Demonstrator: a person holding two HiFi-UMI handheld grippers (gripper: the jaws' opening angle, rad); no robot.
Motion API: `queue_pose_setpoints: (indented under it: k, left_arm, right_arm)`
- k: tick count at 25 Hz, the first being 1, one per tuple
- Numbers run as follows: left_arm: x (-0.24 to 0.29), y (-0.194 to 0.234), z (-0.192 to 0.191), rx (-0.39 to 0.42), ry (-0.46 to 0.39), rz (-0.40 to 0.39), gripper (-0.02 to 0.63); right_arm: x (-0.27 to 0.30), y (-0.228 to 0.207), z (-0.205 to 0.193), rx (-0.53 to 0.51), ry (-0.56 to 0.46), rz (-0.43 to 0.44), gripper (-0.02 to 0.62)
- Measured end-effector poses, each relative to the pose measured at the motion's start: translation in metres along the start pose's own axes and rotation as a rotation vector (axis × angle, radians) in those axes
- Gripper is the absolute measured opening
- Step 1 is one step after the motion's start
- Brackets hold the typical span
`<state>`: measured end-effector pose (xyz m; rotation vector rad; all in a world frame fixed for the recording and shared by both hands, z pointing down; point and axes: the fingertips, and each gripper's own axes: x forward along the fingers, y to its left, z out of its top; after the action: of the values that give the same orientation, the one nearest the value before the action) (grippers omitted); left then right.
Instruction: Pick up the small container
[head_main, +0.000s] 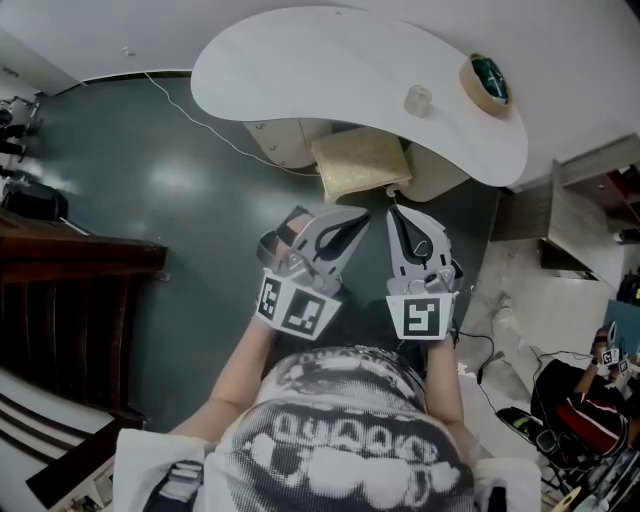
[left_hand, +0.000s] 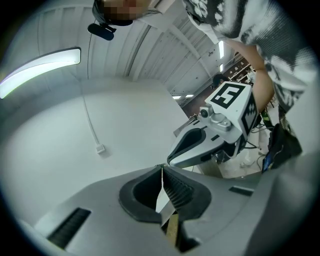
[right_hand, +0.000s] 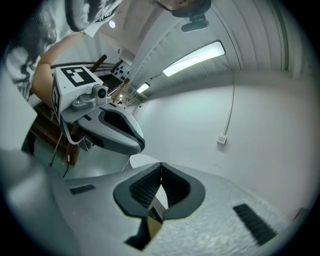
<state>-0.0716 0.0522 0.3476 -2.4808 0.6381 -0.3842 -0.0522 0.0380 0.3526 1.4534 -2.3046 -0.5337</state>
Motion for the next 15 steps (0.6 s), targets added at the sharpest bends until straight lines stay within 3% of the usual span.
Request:
queue_pose_setpoints:
  k: [9, 15]
  left_arm:
    - [0.016, 0.015, -0.015, -0.006, -0.004, -0.019, 0.006]
    - [0.044, 0.022, -0.024, -0.009, 0.013, -0.027, 0.006]
  right_arm:
    - [0.018, -0.004, -0.015, -0.1, 0.073, 0.012, 0.002]
    - [0.035, -0.027, -0.035, -0.087, 0.08, 0.019, 0.002]
